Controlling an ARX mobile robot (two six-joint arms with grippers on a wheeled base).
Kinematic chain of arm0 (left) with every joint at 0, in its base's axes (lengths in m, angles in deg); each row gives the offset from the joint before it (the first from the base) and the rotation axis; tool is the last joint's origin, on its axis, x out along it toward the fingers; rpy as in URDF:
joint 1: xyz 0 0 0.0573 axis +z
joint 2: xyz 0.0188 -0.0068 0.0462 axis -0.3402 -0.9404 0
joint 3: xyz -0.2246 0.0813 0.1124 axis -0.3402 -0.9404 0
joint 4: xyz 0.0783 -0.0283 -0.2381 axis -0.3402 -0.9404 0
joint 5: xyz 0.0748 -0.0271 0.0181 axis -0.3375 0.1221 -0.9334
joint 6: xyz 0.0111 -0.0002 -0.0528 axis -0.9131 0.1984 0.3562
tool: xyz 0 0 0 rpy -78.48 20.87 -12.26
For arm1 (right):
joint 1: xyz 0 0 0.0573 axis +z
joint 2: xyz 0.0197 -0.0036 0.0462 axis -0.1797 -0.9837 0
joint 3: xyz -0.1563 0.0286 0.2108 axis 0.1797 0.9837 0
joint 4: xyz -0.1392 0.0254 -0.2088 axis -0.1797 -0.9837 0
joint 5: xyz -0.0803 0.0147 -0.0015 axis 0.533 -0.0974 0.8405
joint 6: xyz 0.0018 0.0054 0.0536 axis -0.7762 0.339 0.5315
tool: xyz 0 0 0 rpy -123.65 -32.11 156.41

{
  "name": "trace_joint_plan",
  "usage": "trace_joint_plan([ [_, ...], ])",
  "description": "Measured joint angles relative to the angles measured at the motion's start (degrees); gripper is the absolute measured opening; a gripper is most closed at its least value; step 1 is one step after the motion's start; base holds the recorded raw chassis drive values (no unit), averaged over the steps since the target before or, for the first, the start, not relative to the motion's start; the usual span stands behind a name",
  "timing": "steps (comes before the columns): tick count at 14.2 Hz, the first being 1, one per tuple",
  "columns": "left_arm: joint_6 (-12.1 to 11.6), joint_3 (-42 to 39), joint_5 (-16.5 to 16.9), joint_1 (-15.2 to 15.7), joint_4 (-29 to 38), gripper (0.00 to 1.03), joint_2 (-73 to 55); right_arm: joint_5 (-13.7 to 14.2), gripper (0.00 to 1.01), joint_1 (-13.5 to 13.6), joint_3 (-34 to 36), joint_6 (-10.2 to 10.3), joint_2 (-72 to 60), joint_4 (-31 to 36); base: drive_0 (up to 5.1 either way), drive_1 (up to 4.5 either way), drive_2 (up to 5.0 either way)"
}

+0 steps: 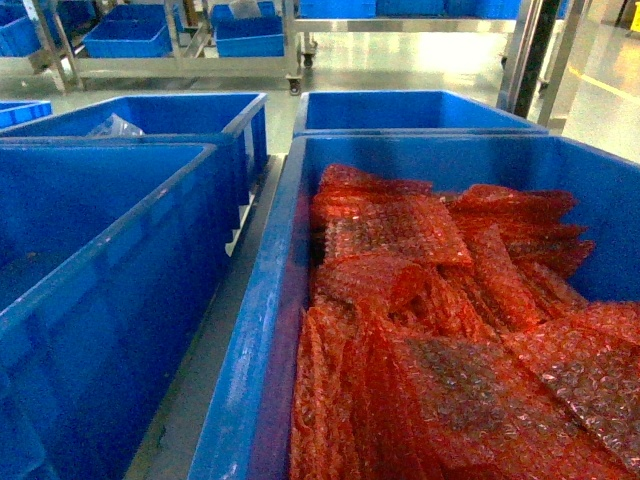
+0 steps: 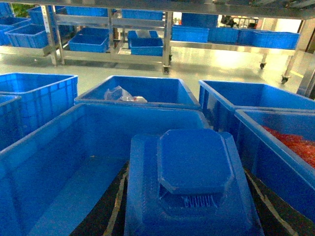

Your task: Pick blue part to blue bin on bottom shelf

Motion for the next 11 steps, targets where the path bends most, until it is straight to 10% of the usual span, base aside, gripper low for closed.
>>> trace_joint_plan([
  [11,0.0,0.0,0.0,0.0,0.0,0.43,0.0,0.0,0.98,0.0,0.0,0.0,0.0,0.0,0.0,0.0,0.0],
])
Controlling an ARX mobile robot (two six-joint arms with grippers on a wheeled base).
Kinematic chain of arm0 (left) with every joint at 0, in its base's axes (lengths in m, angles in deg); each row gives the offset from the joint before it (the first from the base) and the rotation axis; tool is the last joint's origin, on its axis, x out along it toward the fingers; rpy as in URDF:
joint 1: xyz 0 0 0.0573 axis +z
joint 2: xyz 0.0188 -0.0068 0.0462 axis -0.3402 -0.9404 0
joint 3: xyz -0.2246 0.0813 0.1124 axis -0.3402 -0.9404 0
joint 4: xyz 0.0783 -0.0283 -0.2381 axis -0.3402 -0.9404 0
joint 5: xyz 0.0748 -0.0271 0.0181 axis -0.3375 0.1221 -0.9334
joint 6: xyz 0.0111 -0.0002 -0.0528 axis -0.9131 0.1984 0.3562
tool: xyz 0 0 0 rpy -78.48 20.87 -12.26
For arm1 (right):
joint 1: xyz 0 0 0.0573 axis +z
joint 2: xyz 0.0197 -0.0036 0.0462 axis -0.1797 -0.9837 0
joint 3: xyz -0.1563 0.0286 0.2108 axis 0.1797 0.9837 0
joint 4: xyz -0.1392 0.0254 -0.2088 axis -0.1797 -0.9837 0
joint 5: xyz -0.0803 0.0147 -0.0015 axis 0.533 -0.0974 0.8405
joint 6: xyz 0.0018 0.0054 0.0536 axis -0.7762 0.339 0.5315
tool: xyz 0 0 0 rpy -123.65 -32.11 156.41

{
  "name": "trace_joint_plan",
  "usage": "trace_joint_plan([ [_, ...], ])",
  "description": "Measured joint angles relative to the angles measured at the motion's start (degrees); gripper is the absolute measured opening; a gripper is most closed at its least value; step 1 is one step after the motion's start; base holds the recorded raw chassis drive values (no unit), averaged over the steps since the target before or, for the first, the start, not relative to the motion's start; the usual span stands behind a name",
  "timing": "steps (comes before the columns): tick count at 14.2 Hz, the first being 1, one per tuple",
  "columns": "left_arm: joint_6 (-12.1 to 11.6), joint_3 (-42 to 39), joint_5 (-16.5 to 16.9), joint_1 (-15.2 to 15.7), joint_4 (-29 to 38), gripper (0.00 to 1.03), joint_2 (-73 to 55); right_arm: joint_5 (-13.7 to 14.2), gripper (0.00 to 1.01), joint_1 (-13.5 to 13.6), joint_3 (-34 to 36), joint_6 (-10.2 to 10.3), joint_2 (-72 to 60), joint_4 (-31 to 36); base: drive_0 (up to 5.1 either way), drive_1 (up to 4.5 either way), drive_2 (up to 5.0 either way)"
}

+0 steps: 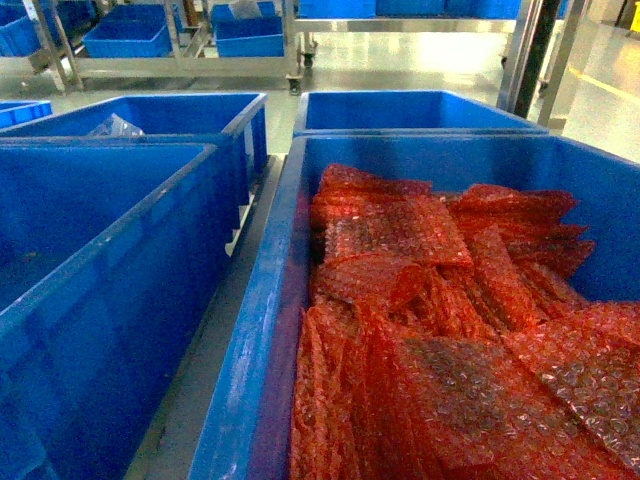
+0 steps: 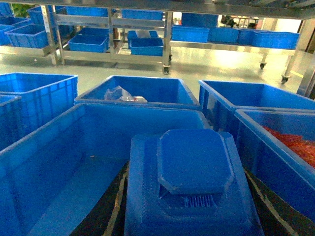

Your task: Pick blue part to blue bin on bottom shelf

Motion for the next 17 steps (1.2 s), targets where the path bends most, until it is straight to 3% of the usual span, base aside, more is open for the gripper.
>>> trace_joint_plan([
  [1,-1.3,1.2,-2.7,-1.1,-4.6,0.43,-0.7,0.0,0.98,0.0,0.0,0.0,0.0,0.0,0.0,0.0,0.0],
  [2,-4.9,2.5,-4.8,-2.3,-2.2,0.43,-6.9,0.0,0.98,0.0,0.0,0.0,0.0,0.0,0.0,0.0,0.0],
  [3,-8.7,4.5,-4.7,0.9,10.3,0.43,-20.7,0.0,0.98,0.0,0.0,0.0,0.0,0.0,0.0,0.0,0.0],
  [4,-8.2,12.6,-1.2,3.3,27.0,0.43,-43.7,0.0,0.98,0.0,0.0,0.0,0.0,0.0,0.0,0.0,0.0],
  [6,-8.0,16.0,-1.3,3.4,31.9,0.43,-56.8,0.0,0.98,0.0,0.0,0.0,0.0,0.0,0.0,0.0,0.0],
  [7,-8.4,16.0,-1.3,3.5,31.7,0.57,-60.1,0.0,0.98,0.0,0.0,0.0,0.0,0.0,0.0,0.0,0.0],
  [10,-8.7,16.0,-0.7,4.5,31.2,0.84,-56.7,0.0,0.98,0.0,0.0,0.0,0.0,0.0,0.0,0.0,0.0],
  [12,-8.7,15.9,-0.5,5.2,27.0,1.0,-52.8,0.0,0.98,0.0,0.0,0.0,0.0,0.0,0.0,0.0,0.0],
  [15,-6.5,11.2,2.7,7.5,17.2,0.98,-37.6,0.0,0.98,0.0,0.0,0.0,0.0,0.0,0.0,0.0,0.0],
  [17,-5.6,11.6,2.8,7.6,18.2,0.98,-36.4,0.0,0.98,0.0,0.0,0.0,0.0,0.0,0.0,0.0,0.0],
])
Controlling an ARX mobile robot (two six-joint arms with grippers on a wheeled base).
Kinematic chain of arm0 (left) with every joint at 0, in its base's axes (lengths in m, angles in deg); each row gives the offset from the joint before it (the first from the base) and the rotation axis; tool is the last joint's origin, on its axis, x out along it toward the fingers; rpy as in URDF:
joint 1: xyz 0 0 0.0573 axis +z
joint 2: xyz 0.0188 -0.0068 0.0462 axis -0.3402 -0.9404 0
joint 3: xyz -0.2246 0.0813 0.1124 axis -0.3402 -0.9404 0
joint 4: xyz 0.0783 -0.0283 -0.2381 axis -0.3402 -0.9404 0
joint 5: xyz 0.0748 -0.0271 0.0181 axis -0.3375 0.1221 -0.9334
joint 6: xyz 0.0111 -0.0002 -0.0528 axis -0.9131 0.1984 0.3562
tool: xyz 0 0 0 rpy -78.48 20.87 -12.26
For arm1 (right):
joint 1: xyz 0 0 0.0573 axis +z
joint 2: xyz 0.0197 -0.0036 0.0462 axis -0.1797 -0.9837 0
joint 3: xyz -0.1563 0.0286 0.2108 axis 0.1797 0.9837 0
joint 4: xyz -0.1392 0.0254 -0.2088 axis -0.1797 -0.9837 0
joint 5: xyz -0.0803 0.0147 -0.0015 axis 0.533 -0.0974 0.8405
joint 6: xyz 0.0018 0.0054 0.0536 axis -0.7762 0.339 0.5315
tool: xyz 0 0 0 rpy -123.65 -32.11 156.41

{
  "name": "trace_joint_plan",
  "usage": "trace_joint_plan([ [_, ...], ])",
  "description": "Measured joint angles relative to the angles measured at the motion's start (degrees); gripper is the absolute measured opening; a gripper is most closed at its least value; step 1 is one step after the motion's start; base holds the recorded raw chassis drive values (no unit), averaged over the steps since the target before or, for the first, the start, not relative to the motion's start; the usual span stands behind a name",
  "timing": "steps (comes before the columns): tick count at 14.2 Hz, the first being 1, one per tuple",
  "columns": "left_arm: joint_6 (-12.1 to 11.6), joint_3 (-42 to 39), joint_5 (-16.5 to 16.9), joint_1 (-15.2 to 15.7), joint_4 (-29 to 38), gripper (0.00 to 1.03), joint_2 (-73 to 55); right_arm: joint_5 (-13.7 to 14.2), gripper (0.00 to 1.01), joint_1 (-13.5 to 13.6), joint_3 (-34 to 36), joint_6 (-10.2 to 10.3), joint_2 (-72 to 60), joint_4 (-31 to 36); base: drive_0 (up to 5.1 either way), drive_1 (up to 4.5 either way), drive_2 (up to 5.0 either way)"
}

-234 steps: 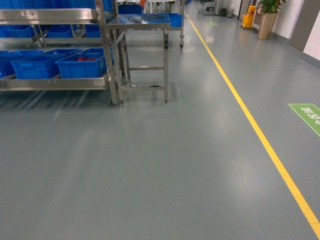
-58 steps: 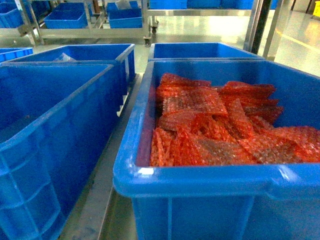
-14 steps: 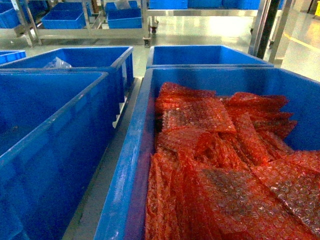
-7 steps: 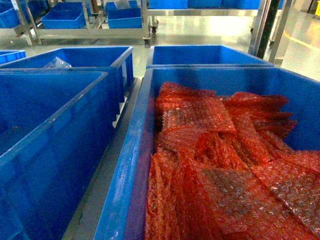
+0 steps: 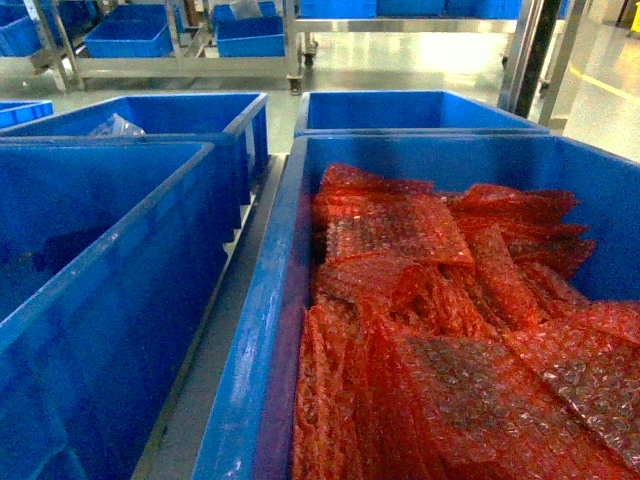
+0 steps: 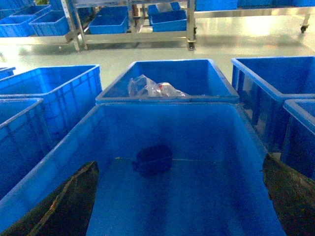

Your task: Pick blue part to blue bin on bottom shelf

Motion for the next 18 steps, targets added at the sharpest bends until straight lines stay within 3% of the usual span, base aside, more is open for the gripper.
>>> trace_joint_plan([
  [1,0.1,-0.1,0.5,0.0,-0.1,0.98,-0.5,0.0,0.98,0.0,0.0,0.0,0.0,0.0,0.0,0.0,0.0],
  [2,0.4,-2.6,5.4,0.9,6.8,0.88,-1.4,0.0,0.98,0.0,0.0,0.0,0.0,0.0,0.0,0.0,0.0],
  [3,0.7,-5.3,8.1,1.0,9.4,0.77,0.4,0.0,0.98,0.0,0.0,0.0,0.0,0.0,0.0,0.0,0.0],
  [6,1.1,-8.5,8.7,1.0,9.1,0.5,4.9,0.0,0.98,0.0,0.0,0.0,0.0,0.0,0.0,0.0,0.0],
  [10,1.1,-12.8,8.8,1.0,6.2,0.06,11.5,0.0,0.98,0.0,0.0,0.0,0.0,0.0,0.0,0.0,0.0],
  [11,1.3,-13.3,8.8,1.0,5.7,0.01,12.7,0.0,0.98,0.0,0.0,0.0,0.0,0.0,0.0,0.0,0.0],
  [15,1.3,-18.4,8.9,1.0,-8.1,0.02,32.2,0.0,0.98,0.0,0.0,0.0,0.0,0.0,0.0,0.0,0.0],
  [18,1.3,-18.4,8.9,1.0,-11.8,0.02,36.2,0.0,0.98,0.0,0.0,0.0,0.0,0.0,0.0,0.0,0.0],
])
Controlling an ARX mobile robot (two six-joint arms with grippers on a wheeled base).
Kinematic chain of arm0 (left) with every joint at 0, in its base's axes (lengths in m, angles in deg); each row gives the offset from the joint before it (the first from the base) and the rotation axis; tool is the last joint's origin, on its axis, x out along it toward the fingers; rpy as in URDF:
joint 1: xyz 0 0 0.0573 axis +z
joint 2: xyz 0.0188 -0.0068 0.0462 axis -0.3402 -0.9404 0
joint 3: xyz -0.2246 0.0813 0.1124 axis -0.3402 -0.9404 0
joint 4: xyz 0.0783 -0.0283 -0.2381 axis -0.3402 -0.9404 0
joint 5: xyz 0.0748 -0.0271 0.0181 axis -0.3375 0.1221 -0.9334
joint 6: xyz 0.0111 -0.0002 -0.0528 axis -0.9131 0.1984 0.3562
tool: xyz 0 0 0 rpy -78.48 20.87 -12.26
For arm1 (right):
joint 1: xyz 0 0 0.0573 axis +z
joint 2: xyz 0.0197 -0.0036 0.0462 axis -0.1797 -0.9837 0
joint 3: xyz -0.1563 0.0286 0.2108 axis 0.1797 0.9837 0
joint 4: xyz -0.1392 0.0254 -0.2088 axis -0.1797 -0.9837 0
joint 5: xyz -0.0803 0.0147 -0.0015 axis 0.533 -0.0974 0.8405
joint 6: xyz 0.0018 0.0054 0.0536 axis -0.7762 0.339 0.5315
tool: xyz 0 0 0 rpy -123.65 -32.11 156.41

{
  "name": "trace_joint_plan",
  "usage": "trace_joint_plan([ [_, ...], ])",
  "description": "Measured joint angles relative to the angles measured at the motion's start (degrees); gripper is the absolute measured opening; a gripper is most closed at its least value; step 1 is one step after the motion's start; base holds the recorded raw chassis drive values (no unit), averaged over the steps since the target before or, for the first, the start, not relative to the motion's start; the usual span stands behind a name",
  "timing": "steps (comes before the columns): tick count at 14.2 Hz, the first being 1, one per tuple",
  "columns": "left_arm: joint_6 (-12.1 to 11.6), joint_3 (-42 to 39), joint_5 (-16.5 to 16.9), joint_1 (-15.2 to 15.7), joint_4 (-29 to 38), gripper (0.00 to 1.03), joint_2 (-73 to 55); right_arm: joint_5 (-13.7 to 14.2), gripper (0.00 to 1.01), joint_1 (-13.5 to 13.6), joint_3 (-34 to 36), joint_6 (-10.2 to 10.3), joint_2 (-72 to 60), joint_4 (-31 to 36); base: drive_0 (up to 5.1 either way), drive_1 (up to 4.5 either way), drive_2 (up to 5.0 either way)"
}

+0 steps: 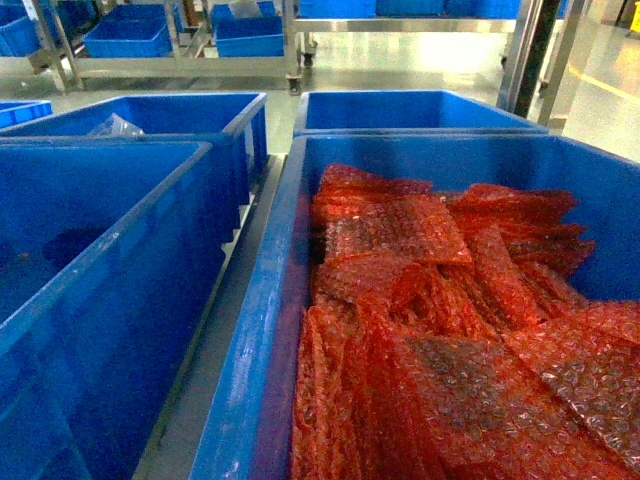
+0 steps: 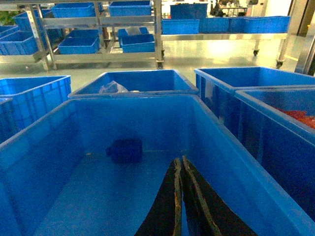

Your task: Pick blue part to blue bin on bottom shelf

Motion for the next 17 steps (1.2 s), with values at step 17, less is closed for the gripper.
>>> trace_joint_plan([
  [17,0.0,0.2,0.1,0.0,-12.2,0.02,12.5,0.0,0.98,0.0,0.0,0.0,0.0,0.0,0.0,0.0,0.0],
])
